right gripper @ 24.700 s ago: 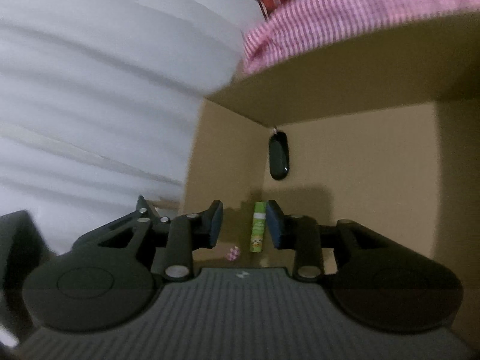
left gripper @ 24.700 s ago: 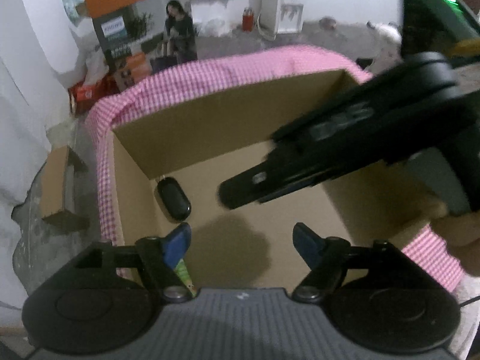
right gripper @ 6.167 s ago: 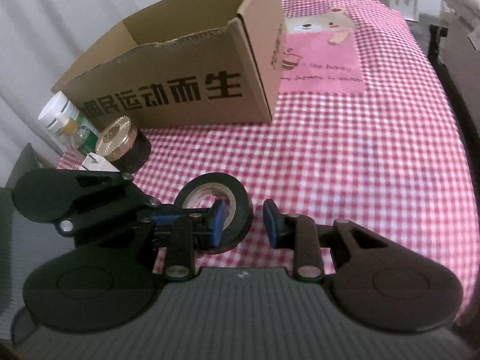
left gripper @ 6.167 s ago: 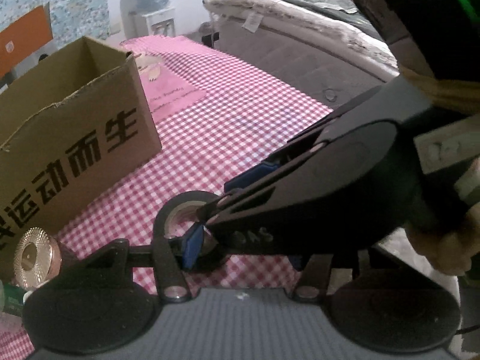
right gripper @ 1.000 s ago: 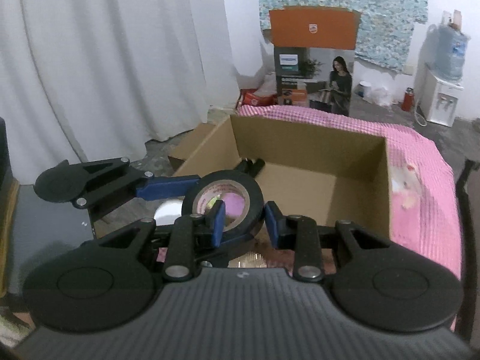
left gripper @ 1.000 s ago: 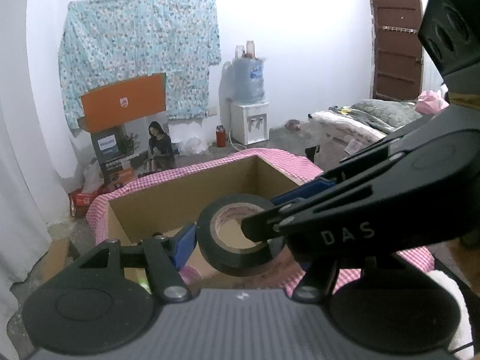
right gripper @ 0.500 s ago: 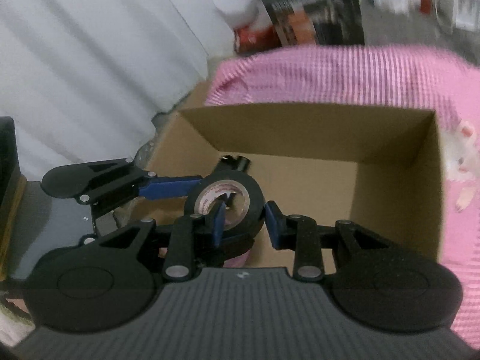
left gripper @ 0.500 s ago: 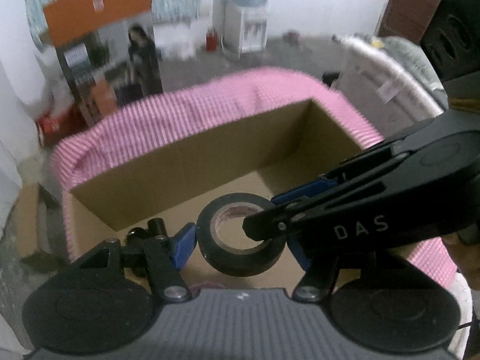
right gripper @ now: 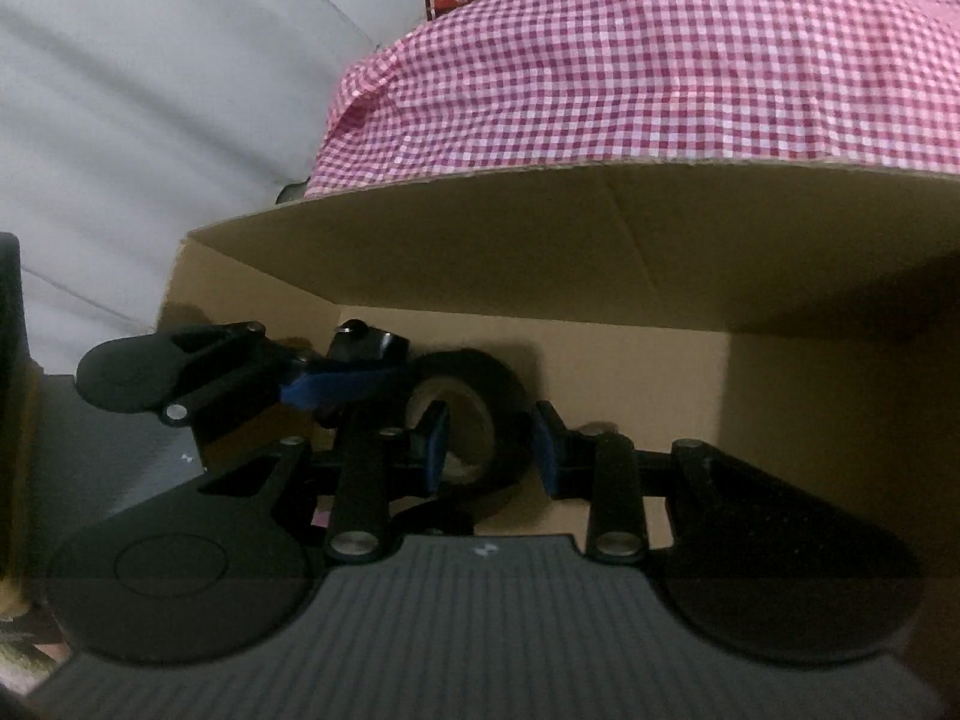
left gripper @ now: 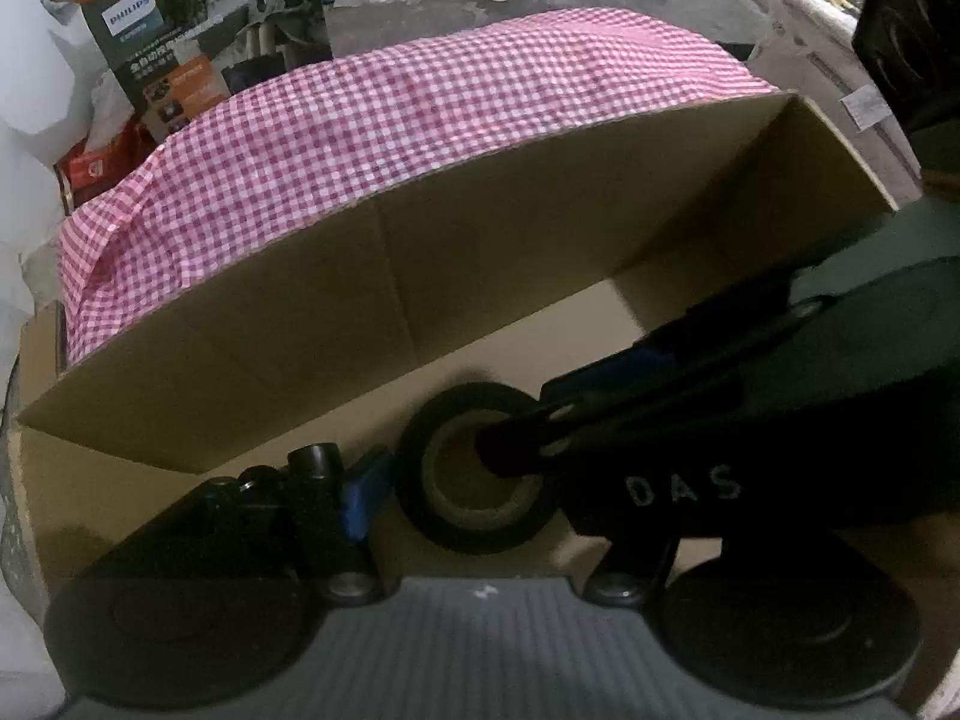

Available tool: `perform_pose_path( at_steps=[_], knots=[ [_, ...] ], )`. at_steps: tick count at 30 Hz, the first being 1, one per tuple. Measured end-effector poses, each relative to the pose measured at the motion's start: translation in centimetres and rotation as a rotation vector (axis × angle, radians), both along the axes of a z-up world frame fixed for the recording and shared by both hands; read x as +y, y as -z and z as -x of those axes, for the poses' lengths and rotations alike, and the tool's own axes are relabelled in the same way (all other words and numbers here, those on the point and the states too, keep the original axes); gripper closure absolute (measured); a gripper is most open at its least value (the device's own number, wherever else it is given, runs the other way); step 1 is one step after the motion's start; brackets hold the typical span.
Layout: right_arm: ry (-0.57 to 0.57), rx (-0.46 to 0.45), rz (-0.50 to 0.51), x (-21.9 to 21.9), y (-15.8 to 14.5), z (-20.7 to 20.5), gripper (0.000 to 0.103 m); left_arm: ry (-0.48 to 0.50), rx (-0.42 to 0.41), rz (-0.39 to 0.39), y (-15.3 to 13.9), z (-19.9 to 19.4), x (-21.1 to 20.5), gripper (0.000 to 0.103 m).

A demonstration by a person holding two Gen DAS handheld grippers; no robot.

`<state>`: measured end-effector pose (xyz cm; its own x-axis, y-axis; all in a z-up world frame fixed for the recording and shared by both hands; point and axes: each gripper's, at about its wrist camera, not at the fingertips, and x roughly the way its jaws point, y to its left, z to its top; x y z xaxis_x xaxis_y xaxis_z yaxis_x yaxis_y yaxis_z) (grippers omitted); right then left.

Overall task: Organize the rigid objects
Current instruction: 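Lower the tape roll into the box and open the right tool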

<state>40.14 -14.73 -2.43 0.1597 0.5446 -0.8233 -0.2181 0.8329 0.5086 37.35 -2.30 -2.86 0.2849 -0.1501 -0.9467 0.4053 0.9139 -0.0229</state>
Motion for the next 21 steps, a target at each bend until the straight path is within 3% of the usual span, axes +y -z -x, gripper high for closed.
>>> perform_pose_path(
  at_steps=[5, 8, 15, 21],
  knots=[
    [0.017, 0.009, -0.038, -0.4, 0.8, -0.7, 0.067, -0.003, -0.005, 0.002, -0.2, -0.1, -0.3, 0.029],
    [0.036, -0.027, -0.060, -0.7, -0.2, -0.7, 0.052, 0.004, -0.032, 0.020, -1.4, 0.6, 0.0, 0.021],
    [0.101, -0.181, -0.116, -3.5, -6.1, 3.1, 0.028, 0.026, -0.159, 0.057, -6.3, 3.9, 1.0, 0.014],
    [0.139, -0.367, -0.116, -5.9, -12.5, 9.8, 0.023, 0.007, -0.247, 0.114, -11.1, 7.4, 3.0, 0.013]
  ],
)
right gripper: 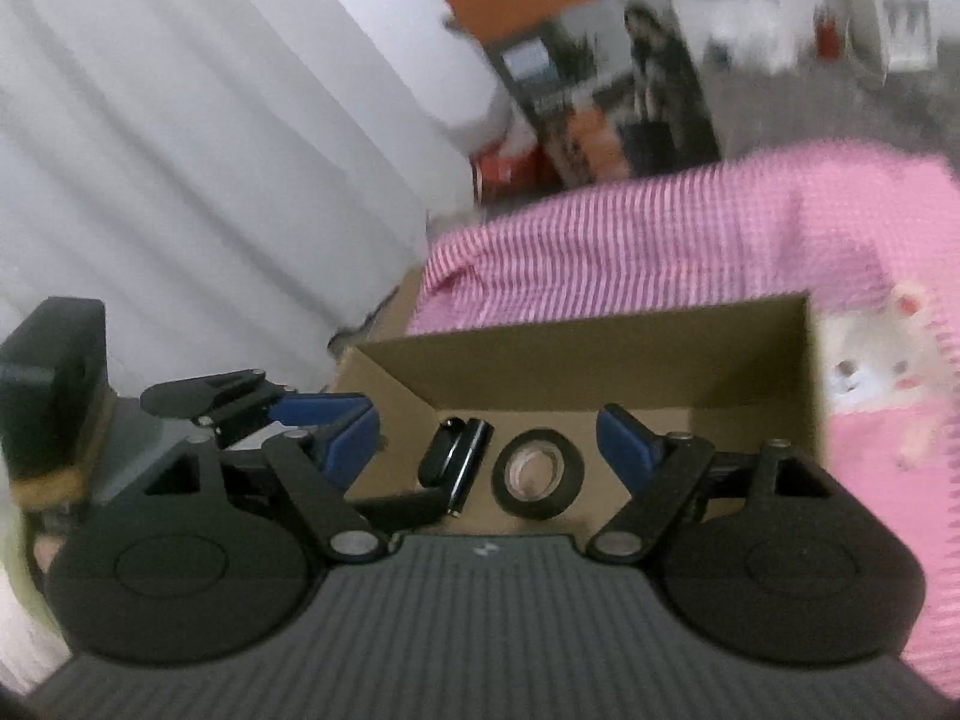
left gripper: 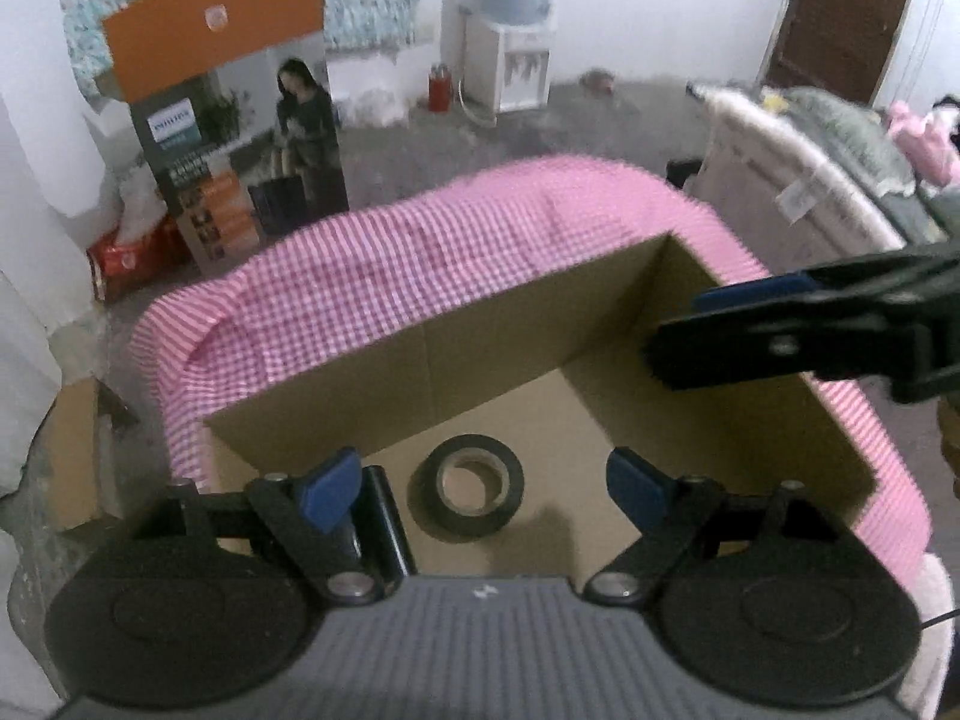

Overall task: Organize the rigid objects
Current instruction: 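Reach the right tool to the white jar and close on it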

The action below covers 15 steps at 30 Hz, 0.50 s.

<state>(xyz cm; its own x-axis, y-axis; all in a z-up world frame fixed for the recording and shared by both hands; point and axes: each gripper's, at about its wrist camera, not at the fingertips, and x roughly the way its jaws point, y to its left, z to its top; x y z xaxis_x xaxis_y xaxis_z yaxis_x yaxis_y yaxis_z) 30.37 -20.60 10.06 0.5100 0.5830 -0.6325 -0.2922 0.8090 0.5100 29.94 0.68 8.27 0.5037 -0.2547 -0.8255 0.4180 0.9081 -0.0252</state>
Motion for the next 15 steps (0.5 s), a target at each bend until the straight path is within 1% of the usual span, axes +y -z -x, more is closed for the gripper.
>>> perform_pose_path(
  at_steps=[4, 6, 8, 10, 12, 15],
  knots=[
    [0.006, -0.128, 0.024, -1.2, -4.3, 5.5, 0.023, -0.026, -0.070, 0.051, -3.0, 3.9, 1.7, 0.011],
    [-0.007, -0.188, 0.033, -1.4, -6.1, 8.3, 0.022, -0.042, -0.110, 0.078, -4.1, 6.2, 2.8, 0.010],
    [-0.027, -0.239, 0.048, -1.1, -7.3, 10.9, 0.022, -0.068, -0.154, 0.103, -4.7, 9.1, 4.0, 0.010],
    [-0.051, -0.278, 0.064, -0.6, -7.9, 13.2, 0.021, -0.103, -0.193, 0.111, -4.7, 11.5, 5.0, 0.010],
    [-0.076, -0.304, 0.064, 0.2, -8.0, 15.6, 0.021, -0.140, -0.227, 0.118, -4.1, 13.8, 6.0, 0.010],
    [-0.110, -0.308, 0.047, 1.4, -7.4, 18.4, 0.021, -0.199, -0.261, 0.141, -2.9, 16.8, 7.0, 0.010]
  ],
)
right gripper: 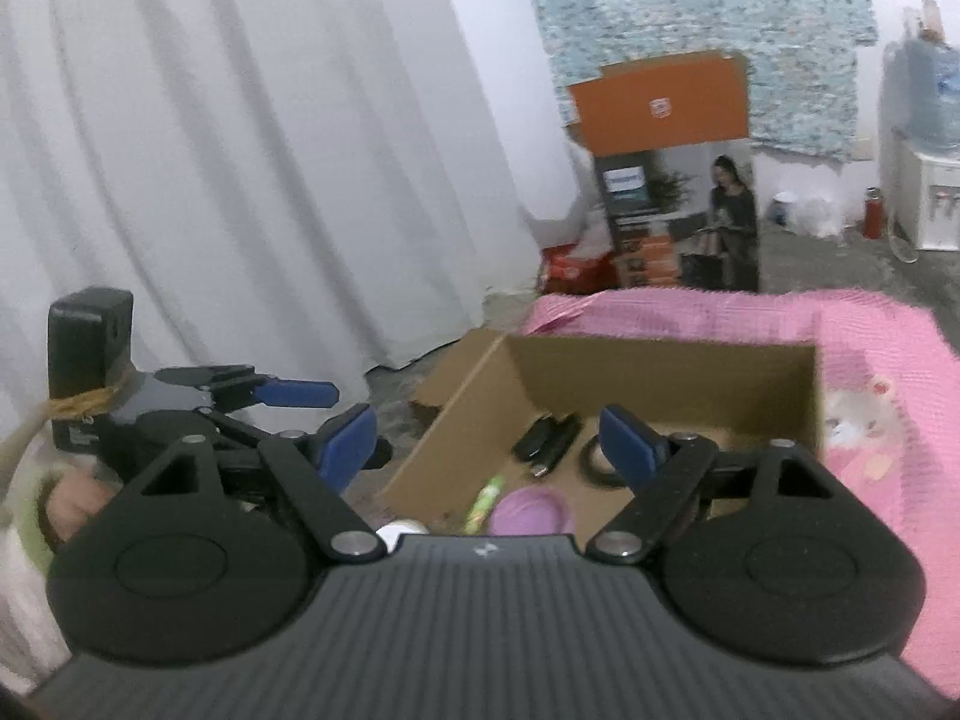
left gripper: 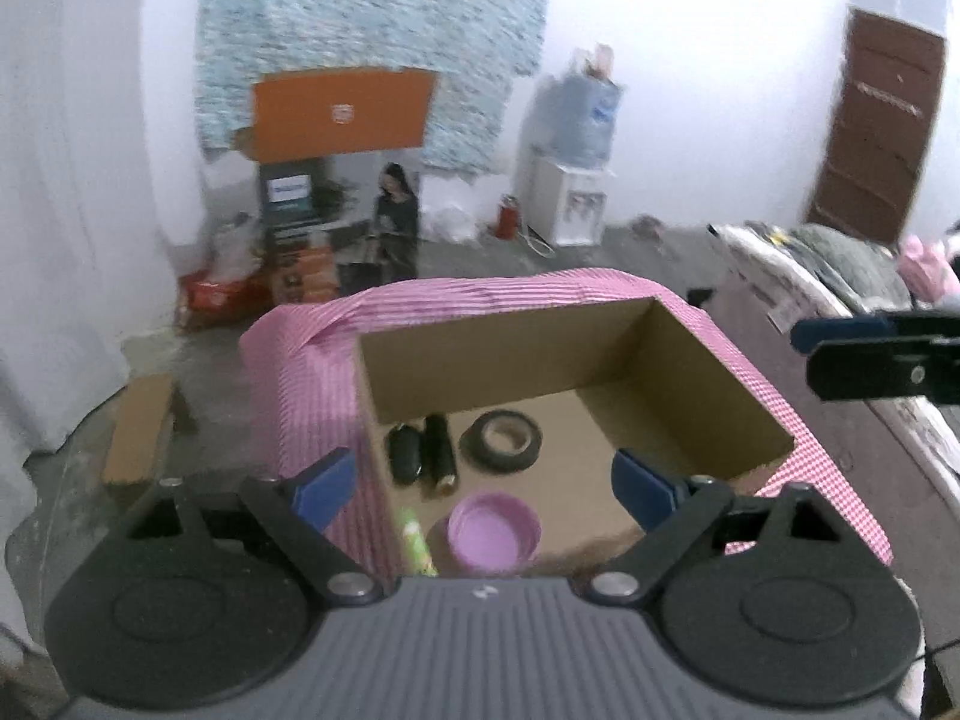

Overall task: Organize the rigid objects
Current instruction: 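Reach the right tool to the white jar and close on it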

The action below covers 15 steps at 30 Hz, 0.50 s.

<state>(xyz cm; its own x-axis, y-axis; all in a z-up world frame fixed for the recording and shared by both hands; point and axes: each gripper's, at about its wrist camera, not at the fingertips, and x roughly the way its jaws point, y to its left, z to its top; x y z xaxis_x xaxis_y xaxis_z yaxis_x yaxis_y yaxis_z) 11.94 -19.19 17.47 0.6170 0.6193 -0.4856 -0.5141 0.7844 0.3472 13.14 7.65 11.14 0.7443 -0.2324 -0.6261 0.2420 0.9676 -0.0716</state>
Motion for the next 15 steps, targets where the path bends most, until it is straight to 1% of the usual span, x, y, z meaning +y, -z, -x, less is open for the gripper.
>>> perform_pose_path(
  at_steps=[3, 5, 9, 11, 15],
  knots=[
    [-0.033, 0.018, 0.002, 2.2, 1.8, 1.6, 0.021, -0.051, -0.025, 0.044, 1.8, 2.9, 0.8, 0.010],
    [-0.055, 0.039, 0.014, 3.7, 3.3, 1.8, 0.022, -0.065, -0.030, 0.072, 3.0, 3.9, 1.2, 0.010],
    [-0.097, 0.111, 0.036, 6.9, 6.3, 1.5, 0.023, -0.085, -0.052, 0.108, 5.6, 5.2, 1.6, 0.011],
    [-0.111, 0.132, 0.061, 8.3, 7.4, 1.5, 0.024, -0.082, -0.036, 0.097, 6.8, 5.2, 1.3, 0.015],
    [-0.140, 0.141, 0.110, 10.8, 8.9, 0.6, 0.026, -0.066, -0.014, 0.058, 8.7, 4.8, 0.6, 0.023]
  ],
)
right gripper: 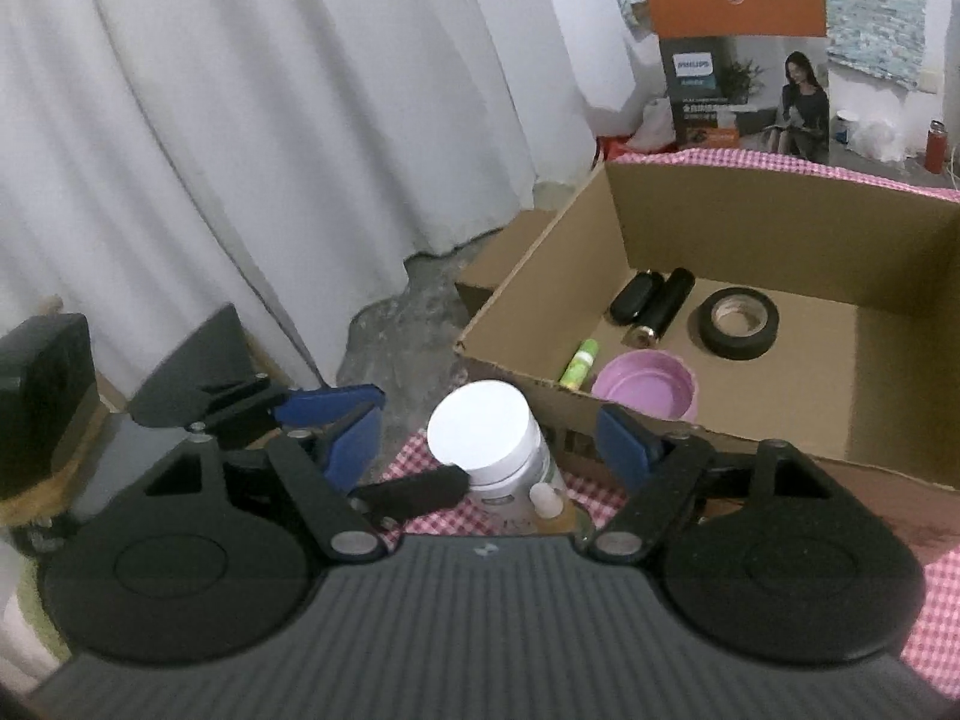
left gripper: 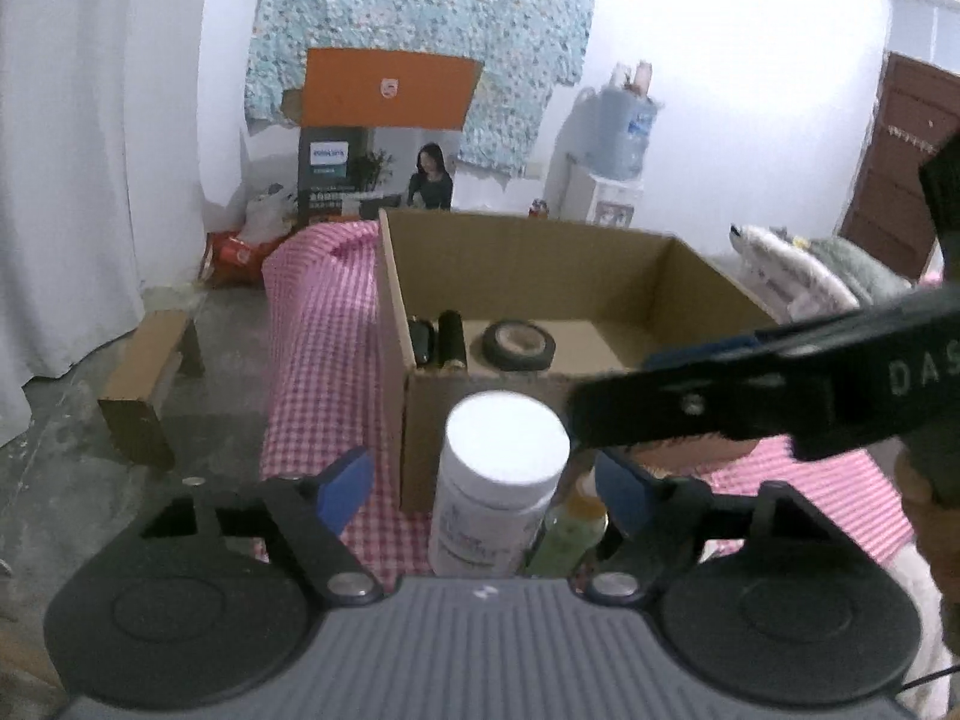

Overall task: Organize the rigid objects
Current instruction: 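Reach the right tool to the white jar and close on it, then carry the white jar over the box and lower it inside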

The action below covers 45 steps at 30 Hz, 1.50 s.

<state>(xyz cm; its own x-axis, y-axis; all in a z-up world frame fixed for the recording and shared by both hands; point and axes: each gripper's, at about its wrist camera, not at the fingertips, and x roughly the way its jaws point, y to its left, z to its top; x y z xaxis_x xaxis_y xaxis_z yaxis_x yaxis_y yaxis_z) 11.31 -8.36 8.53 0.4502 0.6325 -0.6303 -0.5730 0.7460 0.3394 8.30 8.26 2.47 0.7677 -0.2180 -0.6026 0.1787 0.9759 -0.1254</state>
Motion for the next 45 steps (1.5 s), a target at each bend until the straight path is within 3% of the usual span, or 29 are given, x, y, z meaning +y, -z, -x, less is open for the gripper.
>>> perform_pose_path(
  at_steps=[6, 15, 21, 29, 37, 45],
  knots=[
    [-0.031, 0.029, 0.052, 2.1, 1.9, -1.7, 0.030, 0.022, 0.025, -0.023, 1.7, -1.0, -0.5, 0.038],
    [-0.061, 0.068, 0.088, 3.6, 3.4, -3.1, 0.038, 0.044, 0.019, -0.033, 2.6, -1.5, -0.7, 0.039],
    [-0.067, 0.120, 0.067, 3.9, 4.7, -4.0, 0.042, 0.052, 0.018, -0.034, 3.1, -1.7, -1.0, 0.046],
    [-0.068, 0.126, 0.060, 4.1, 5.2, -4.2, 0.043, 0.040, 0.009, -0.040, 3.1, -1.5, -1.3, 0.048],
    [-0.073, 0.111, 0.042, 4.1, 4.3, -3.7, 0.043, 0.027, -0.018, -0.054, 1.8, -0.4, -1.4, 0.048],
    [-0.096, 0.029, -0.007, 3.9, 0.5, -1.8, 0.043, -0.005, -0.105, -0.097, -1.9, 1.8, -1.5, 0.048]
  ],
)
